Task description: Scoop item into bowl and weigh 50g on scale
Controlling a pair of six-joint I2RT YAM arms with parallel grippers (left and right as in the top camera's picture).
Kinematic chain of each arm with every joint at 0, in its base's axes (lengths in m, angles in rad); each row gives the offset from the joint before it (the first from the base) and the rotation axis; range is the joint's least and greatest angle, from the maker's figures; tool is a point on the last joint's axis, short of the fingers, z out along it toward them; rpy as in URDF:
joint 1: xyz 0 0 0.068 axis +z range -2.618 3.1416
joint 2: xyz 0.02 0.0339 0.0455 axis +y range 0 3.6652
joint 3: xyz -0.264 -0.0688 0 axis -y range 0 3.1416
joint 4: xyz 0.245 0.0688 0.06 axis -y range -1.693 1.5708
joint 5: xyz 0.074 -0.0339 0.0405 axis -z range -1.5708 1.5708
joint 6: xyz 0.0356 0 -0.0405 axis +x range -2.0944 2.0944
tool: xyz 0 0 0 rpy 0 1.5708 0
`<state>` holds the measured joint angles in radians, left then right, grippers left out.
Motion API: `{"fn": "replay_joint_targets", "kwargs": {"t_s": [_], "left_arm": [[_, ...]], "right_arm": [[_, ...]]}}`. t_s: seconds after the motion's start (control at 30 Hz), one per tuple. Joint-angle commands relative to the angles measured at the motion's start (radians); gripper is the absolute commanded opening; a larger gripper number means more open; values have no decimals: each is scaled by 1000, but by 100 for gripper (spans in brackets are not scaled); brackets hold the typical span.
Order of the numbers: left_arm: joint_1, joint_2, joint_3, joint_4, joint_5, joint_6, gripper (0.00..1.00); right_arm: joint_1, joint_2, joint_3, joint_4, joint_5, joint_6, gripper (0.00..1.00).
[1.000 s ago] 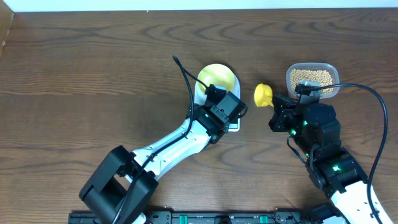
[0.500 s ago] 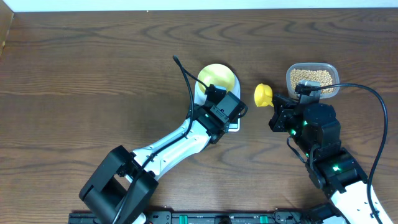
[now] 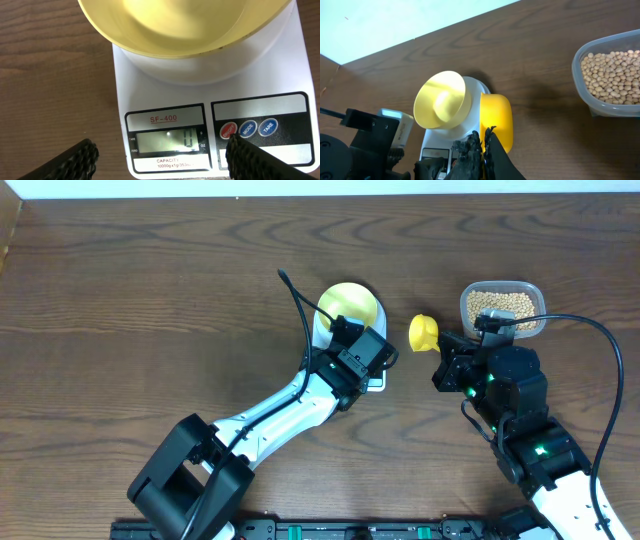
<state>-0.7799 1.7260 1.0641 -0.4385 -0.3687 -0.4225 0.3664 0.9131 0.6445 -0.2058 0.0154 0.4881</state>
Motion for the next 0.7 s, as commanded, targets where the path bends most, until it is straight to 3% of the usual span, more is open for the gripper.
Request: {"fn": "replay_joint_targets", "kwargs": {"t_s": [0.0, 0.67], "left_arm": [[4, -7, -15, -1, -6, -10, 84], [4, 42, -22, 22, -6, -10, 84]], "right_arm": [[-6, -12, 15, 0, 8, -14, 1], [-6, -12, 15, 3, 8, -14, 1]]}}
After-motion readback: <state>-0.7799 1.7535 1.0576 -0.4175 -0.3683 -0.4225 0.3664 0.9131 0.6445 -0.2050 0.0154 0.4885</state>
